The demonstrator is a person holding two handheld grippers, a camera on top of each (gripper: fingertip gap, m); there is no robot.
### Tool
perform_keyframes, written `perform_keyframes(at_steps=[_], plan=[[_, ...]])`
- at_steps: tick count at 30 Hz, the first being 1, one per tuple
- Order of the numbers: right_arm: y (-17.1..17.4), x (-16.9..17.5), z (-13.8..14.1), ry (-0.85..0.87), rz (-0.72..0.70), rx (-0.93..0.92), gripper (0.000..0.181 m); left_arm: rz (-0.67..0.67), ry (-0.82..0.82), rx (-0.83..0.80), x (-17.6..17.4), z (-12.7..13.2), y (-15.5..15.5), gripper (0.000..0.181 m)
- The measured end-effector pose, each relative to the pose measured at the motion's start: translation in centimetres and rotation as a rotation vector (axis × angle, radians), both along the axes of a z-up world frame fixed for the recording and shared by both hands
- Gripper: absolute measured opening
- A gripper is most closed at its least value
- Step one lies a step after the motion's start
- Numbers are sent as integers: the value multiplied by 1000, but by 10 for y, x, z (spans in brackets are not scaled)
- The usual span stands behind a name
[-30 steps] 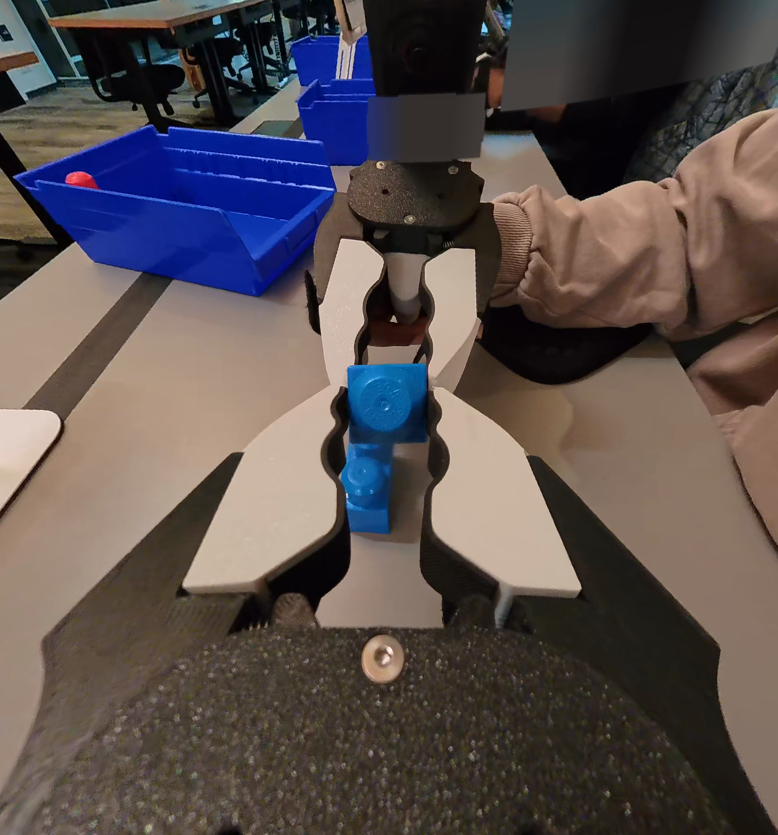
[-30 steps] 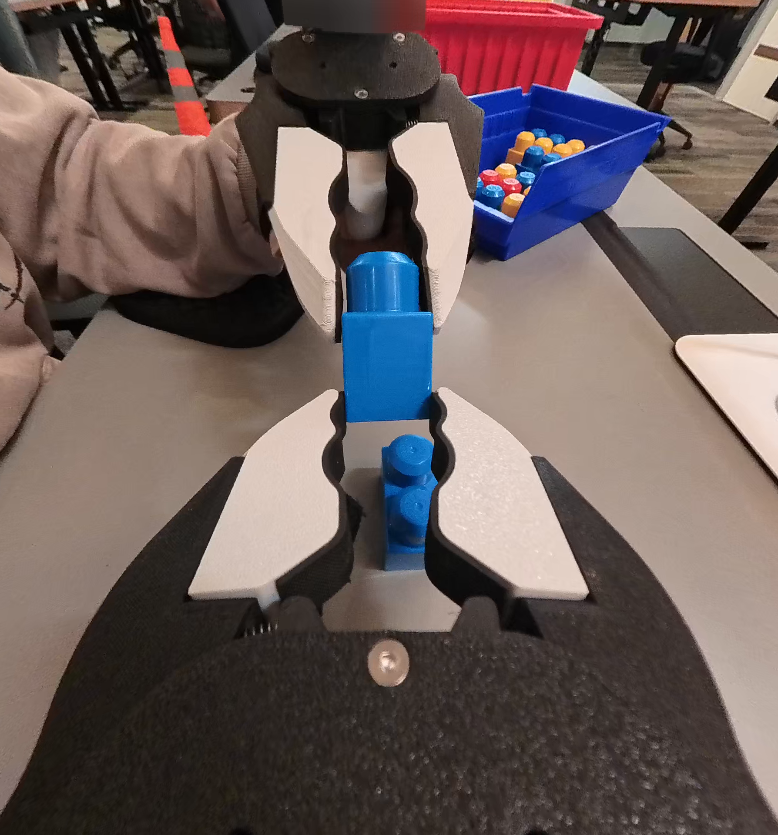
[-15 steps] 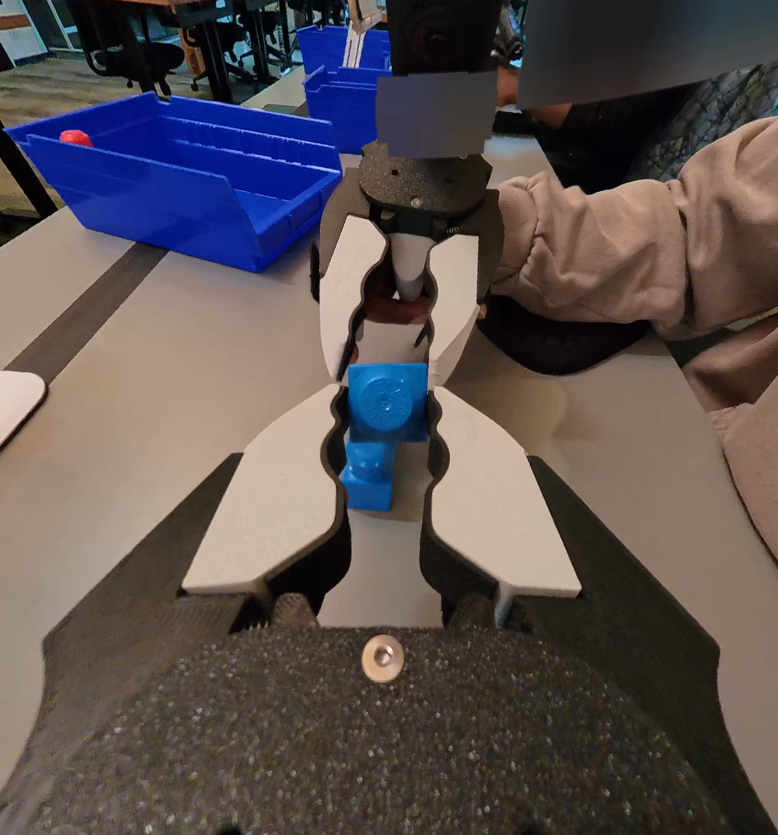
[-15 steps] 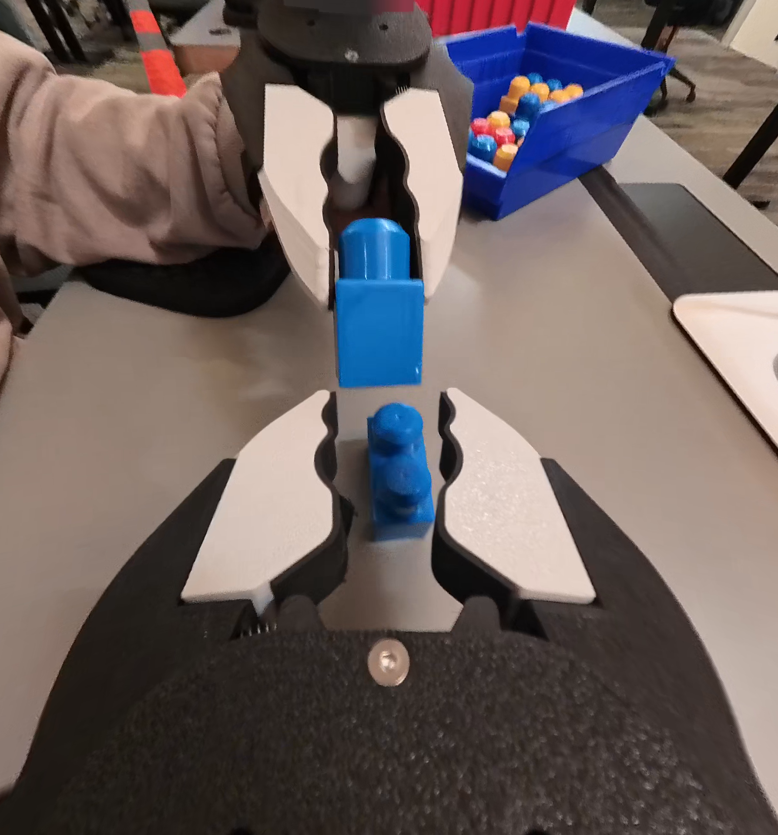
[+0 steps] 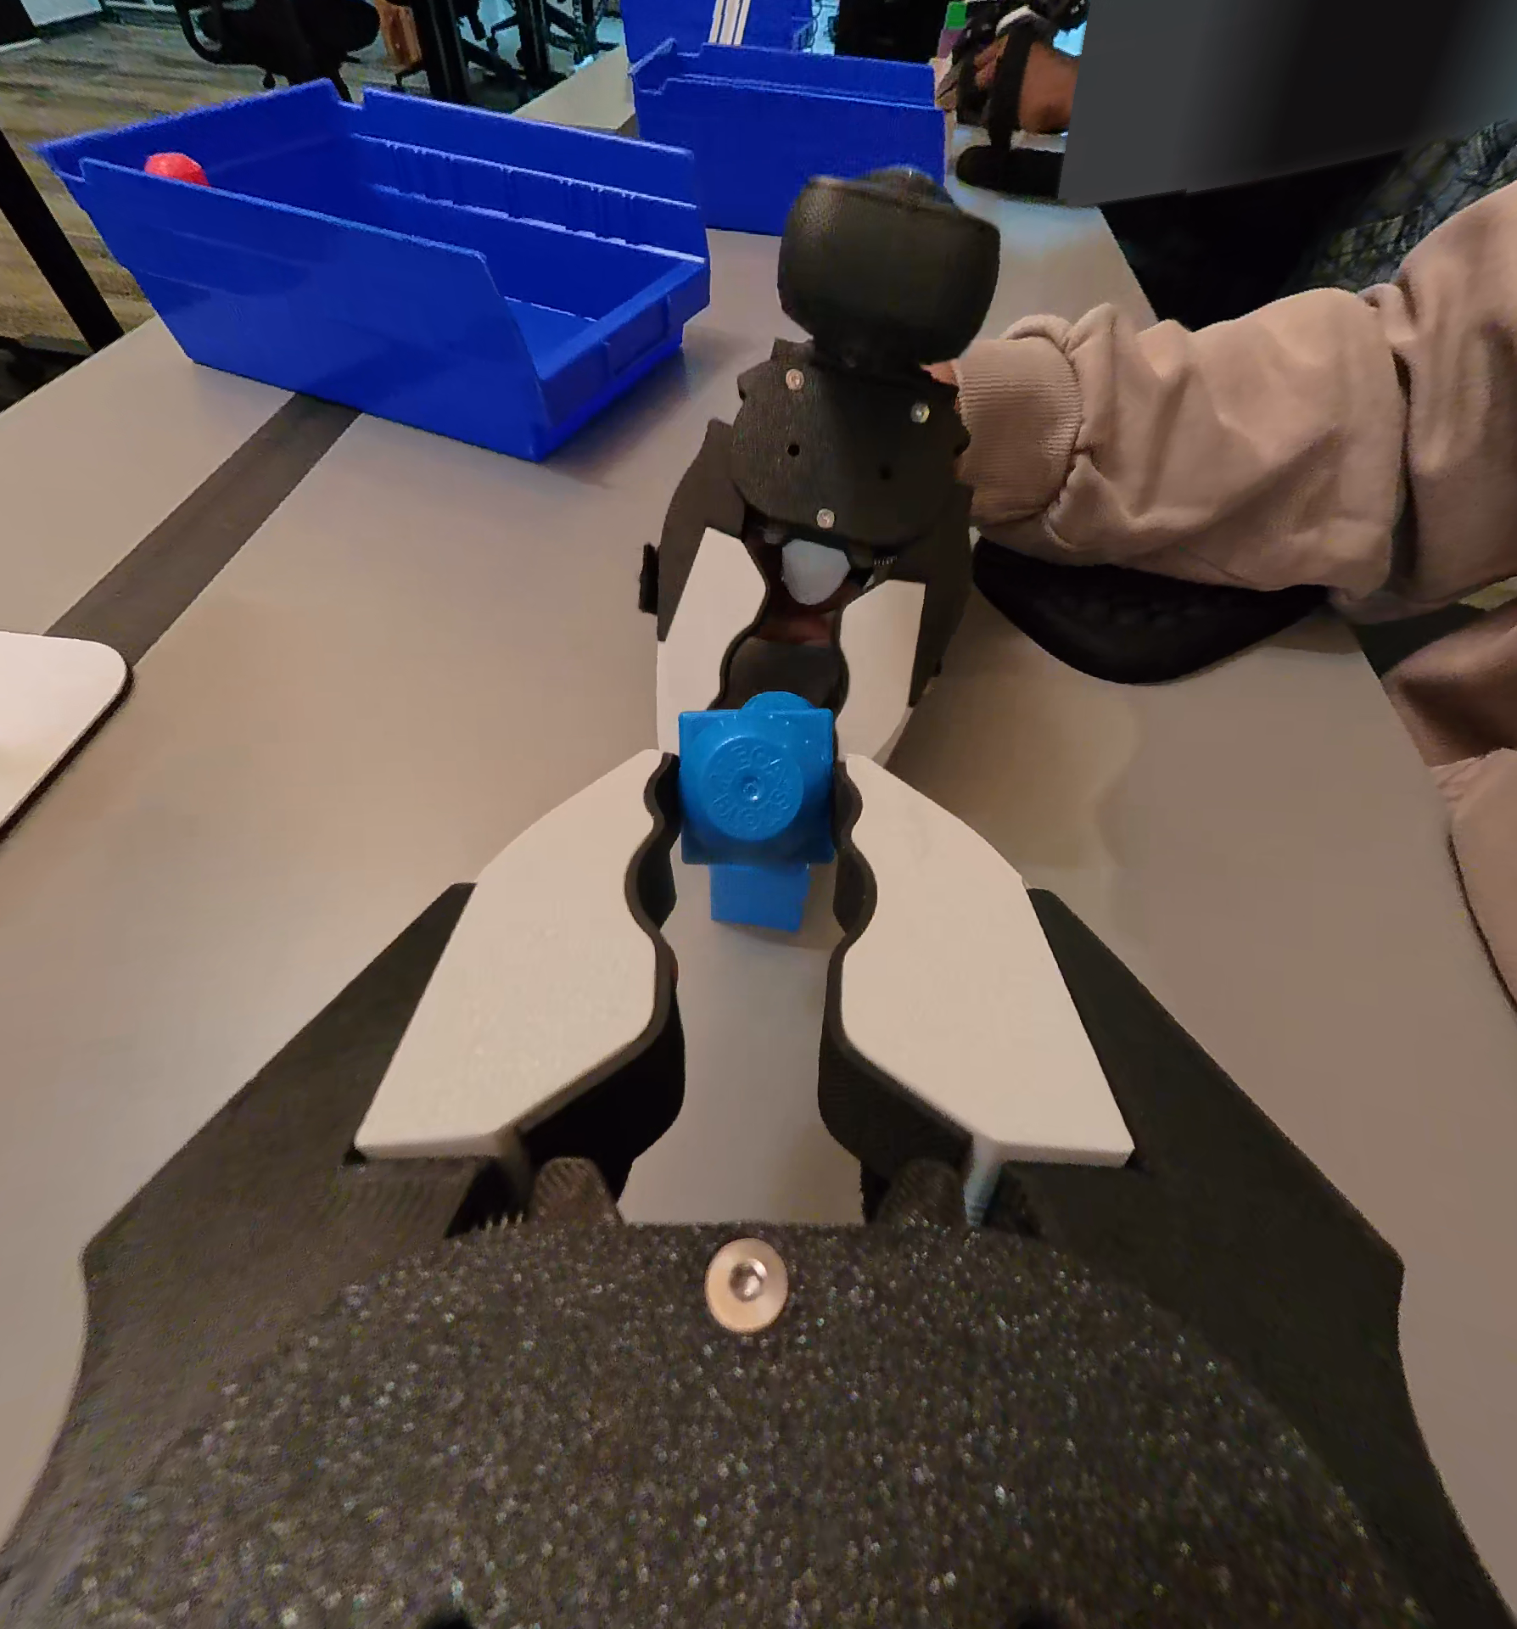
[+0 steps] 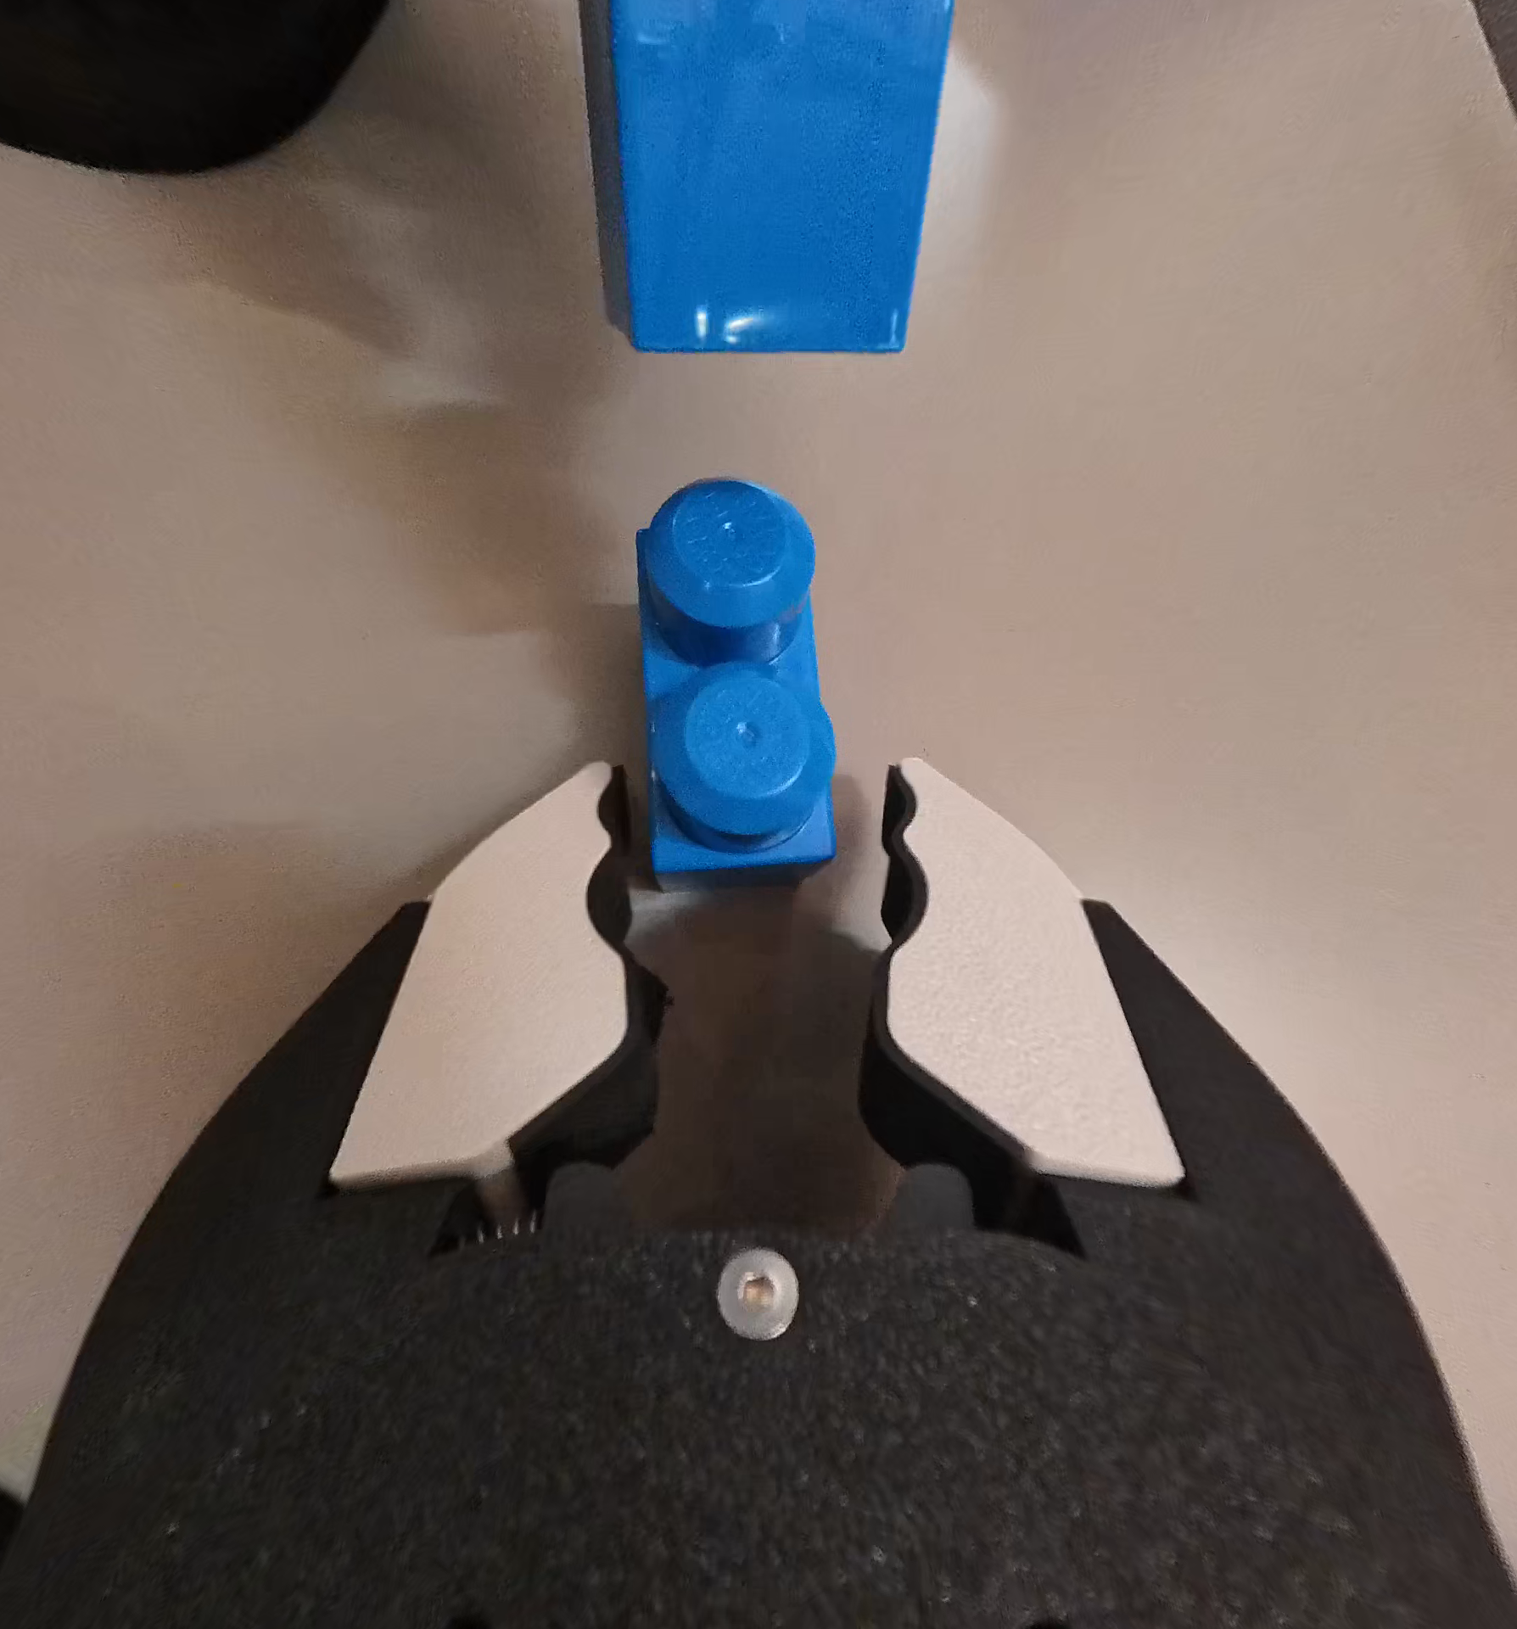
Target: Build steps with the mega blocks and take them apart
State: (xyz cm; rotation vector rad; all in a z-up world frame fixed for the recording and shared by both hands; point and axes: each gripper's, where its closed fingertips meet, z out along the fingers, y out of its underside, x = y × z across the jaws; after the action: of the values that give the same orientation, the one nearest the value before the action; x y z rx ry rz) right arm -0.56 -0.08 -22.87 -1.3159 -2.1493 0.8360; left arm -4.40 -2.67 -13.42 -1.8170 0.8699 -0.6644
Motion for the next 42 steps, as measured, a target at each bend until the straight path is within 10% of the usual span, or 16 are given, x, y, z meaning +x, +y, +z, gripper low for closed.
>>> perform_keyframes(at_steps=[24, 42], plan=[[-3, -8, 39, 24, -7, 370, 36, -11, 551, 151, 10, -11, -8, 33], [-26, -8, 142, 566, 46, -163, 35, -23, -6, 234, 8, 50, -12, 33]])
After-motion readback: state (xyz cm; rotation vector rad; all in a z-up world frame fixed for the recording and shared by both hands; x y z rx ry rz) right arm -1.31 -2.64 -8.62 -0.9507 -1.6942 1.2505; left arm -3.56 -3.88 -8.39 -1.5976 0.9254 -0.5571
